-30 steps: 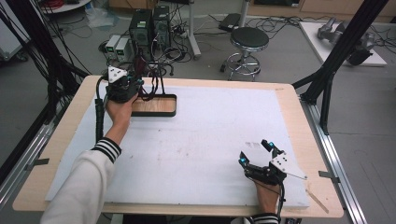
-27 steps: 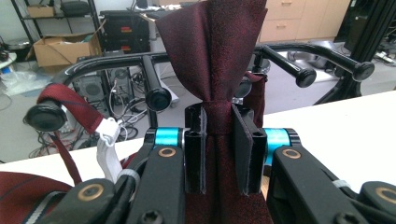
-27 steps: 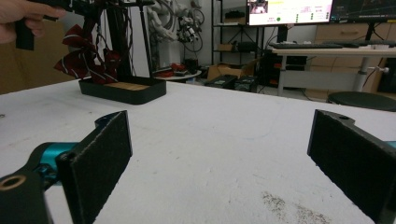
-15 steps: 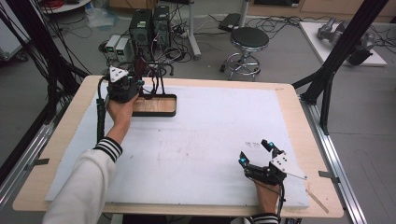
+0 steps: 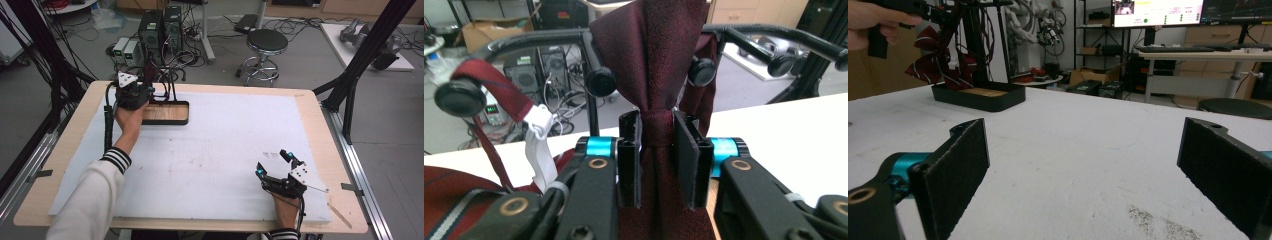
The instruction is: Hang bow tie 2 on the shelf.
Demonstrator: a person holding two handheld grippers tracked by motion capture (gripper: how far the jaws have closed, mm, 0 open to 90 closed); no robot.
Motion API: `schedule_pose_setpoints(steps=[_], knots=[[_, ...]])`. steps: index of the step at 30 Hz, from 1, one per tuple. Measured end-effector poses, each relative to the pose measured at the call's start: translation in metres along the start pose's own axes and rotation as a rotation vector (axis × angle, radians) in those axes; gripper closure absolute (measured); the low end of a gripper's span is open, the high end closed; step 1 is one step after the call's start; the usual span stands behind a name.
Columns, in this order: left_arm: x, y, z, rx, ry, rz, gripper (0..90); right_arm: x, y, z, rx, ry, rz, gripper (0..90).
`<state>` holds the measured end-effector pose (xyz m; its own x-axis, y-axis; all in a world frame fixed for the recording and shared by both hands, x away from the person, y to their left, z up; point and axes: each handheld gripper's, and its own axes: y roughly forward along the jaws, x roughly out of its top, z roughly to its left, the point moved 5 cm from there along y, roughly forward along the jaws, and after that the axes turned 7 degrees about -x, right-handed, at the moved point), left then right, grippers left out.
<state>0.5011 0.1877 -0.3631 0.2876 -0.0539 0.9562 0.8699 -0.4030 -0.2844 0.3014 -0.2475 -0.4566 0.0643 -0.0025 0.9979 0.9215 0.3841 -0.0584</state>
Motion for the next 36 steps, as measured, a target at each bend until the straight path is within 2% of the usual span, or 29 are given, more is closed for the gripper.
schedule_pose_setpoints(steps=[2, 4, 7, 9, 10, 11, 12, 14, 17, 18, 19, 20, 21, 23, 24, 26, 27, 29, 30, 32, 36], knots=[[-0.002, 0.001, 0.0, 0.006, -0.021, 0.025, 68.9, 0.0, 0.0, 0.0, 0.0, 0.0, 0.0, 5.6], [-0.005, 0.002, 0.0, -0.008, -0.029, 0.046, 55.4, 0.0, 0.0, 0.0, 0.0, -0.001, -0.001, 5.6], [-0.006, 0.003, 0.0, -0.003, -0.001, 0.06, 39.1, 0.0, 0.0, 0.0, -0.001, 0.0, -0.002, 5.6], [-0.007, 0.001, -0.001, -0.017, 0.014, 0.065, 32.0, 0.0, 0.0, 0.0, -0.003, 0.003, 0.0, 5.6], [-0.008, 0.0, -0.002, -0.01, 0.022, 0.069, 32.0, 0.0, 0.0, 0.0, -0.003, 0.003, 0.0, 5.6], [-0.008, -0.001, -0.002, -0.017, 0.036, 0.071, 23.8, 0.0, -0.001, 0.0, -0.002, 0.006, -0.002, 5.6], [-0.009, -0.002, -0.003, -0.034, 0.041, 0.074, 20.2, 0.0, -0.001, 0.0, -0.002, 0.007, -0.002, 5.6], [-0.011, -0.007, -0.004, -0.057, 0.048, 0.078, 19.2, 0.0, -0.001, 0.0, -0.001, 0.008, -0.002, 5.6], [-0.017, -0.018, -0.005, -0.102, 0.096, 0.069, 16.8, 0.0, -0.001, 0.0, 0.001, 0.003, -0.002, 5.6], [-0.017, -0.018, -0.005, -0.102, 0.096, 0.069, 16.6, 0.0, 0.0, 0.0, 0.001, -0.002, -0.005, 5.6], [-0.018, -0.02, -0.005, -0.103, 0.112, 0.071, 16.4, 0.0, 0.0, 0.0, 0.0, -0.003, -0.005, 5.6], [-0.022, -0.029, -0.006, -0.111, 0.152, 0.052, 15.5, 0.0, 0.0, 0.0, -0.001, -0.002, -0.004, 5.6], [-0.022, -0.029, -0.006, -0.111, 0.152, 0.052, 15.1, 0.0, 0.0, 0.0, -0.001, -0.002, -0.004, 5.6], [-0.027, -0.042, -0.009, -0.163, 0.169, 0.028, 14.4, 0.0, 0.0, 0.0, -0.002, -0.004, -0.004, 5.6], [-0.027, -0.042, -0.009, -0.163, 0.169, 0.028, 13.8, 0.0, 0.0, 0.0, -0.003, -0.005, -0.005, 5.6], [-0.031, -0.053, -0.011, -0.203, 0.174, 0.012, 13.8, 0.0, 0.0, 0.001, -0.005, -0.005, -0.003, 5.6], [-0.035, -0.064, -0.014, -0.242, 0.188, -0.013, 13.8, 0.0, 0.0, 0.001, -0.005, -0.005, -0.003, 5.6], [-0.037, -0.07, -0.015, -0.255, 0.197, -0.023, 13.7, 0.0, 0.0, 0.001, -0.004, -0.006, -0.003, 5.6], [-0.041, -0.081, -0.016, -0.281, 0.202, -0.045, 13.8, 0.0, 0.0, 0.001, -0.004, -0.005, -0.003, 5.6], [-0.043, -0.086, -0.016, -0.293, 0.208, -0.051, 13.7, 0.0, 0.0, 0.001, -0.004, -0.007, -0.003, 5.6], [-0.052, -0.104, -0.015, -0.333, 0.195, -0.07, 13.7, 0.0, 0.0, 0.001, -0.005, -0.01, -0.003, 5.6]])
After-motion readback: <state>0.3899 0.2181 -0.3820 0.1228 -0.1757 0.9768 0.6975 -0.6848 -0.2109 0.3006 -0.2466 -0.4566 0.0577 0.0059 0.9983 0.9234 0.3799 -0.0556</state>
